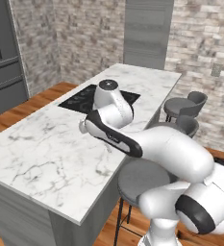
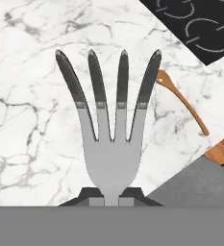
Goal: Pick up the metallic utensils from the counter and place them in the open drawer. Make sure not to pick up any wooden utensils.
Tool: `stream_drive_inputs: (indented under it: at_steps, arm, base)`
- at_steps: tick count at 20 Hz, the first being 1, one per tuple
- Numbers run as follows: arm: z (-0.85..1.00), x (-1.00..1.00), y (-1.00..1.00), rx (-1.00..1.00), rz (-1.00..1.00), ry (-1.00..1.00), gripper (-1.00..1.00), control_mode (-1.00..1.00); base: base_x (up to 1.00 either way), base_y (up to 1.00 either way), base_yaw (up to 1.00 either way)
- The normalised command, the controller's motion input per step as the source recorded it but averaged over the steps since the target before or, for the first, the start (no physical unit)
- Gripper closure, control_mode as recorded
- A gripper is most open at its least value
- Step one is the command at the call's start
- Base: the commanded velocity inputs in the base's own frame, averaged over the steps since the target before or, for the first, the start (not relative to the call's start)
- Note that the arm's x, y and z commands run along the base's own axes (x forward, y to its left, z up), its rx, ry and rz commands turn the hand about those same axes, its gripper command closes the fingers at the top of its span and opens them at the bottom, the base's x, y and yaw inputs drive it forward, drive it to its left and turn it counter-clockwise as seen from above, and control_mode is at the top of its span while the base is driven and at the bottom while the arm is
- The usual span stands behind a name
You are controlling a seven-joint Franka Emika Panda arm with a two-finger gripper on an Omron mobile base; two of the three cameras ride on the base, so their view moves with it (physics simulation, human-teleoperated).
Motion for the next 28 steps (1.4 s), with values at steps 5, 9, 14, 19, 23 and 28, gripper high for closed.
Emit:
stream_drive_inputs:
  at_steps: [5,9,14,19,23,28]
  arm:
    - [0.57,-0.67,-0.5,0.06,-0.06,-0.33,1.0,-1.0]
    - [0.38,-0.76,-0.36,0.19,-0.03,-0.43,1.0,-1.0]
    - [0.43,-0.71,-0.28,0.17,-0.03,-0.41,1.0,-1.0]
    - [0.5,-0.51,-0.16,0.15,-0.05,-0.34,1.0,-1.0]
    - [0.0,0.0,0.0,0.0,0.0,0.0,1.0,1.0]
    - [0.0,0.0,0.0,0.0,0.0,0.0,1.0,1.0]
  base:
    - [0.0,0.0,0.0]
    - [0.0,0.0,0.0]
    - [0.0,0.0,0.0]
    - [0.0,0.0,0.0]
    - [-1.0,0.22,-0.13]
    - [-1.0,0.88,-0.22]
